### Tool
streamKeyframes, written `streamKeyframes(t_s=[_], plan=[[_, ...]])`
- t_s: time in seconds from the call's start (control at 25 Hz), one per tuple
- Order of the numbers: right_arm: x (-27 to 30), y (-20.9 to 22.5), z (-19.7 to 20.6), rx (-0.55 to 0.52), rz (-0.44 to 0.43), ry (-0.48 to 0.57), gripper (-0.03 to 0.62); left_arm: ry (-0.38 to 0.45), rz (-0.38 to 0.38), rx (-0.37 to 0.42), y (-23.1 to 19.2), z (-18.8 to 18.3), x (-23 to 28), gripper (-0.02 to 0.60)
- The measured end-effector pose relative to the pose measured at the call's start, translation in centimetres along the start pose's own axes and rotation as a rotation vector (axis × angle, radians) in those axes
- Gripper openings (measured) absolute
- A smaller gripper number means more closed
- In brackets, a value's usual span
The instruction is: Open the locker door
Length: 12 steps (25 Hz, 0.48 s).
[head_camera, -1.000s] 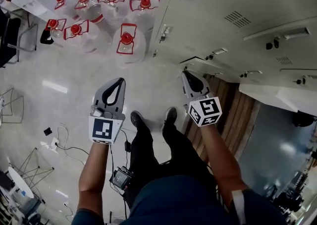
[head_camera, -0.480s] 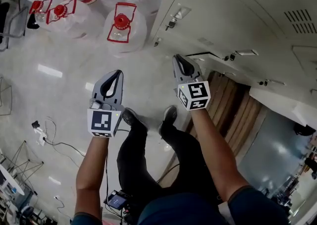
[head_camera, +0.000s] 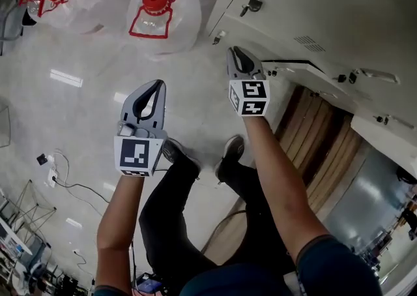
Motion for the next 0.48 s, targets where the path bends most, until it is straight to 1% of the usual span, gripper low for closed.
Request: streamKeyframes(t_s=[0.16,0.28,0.48], plan=[[4.2,1.0,4.1,-0.007,0.014,-0.001,0.038,0.003,-0.004,-0.015,-0.9,3.4,2.6,0.018],[6.8,1.7,6.9,-0.026,0.020,-0.003,0.038,0.019,-0.016,0.006,-2.0,5.9,4.6,0.018],[10.6,2.8,10.3,-0.032,0.034,0.006,0.038,0.035,-0.024,0.007,-2.9,9.0,7.6,0.018]])
Point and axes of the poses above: the fingertips, and each gripper's own axes: x forward along the fingers, y to its right, z out of its underside, the point moved 1 cm from there along -x, backward along the fingers, and after that the axes turned 6 degrees about y, right-handed, at the moved point
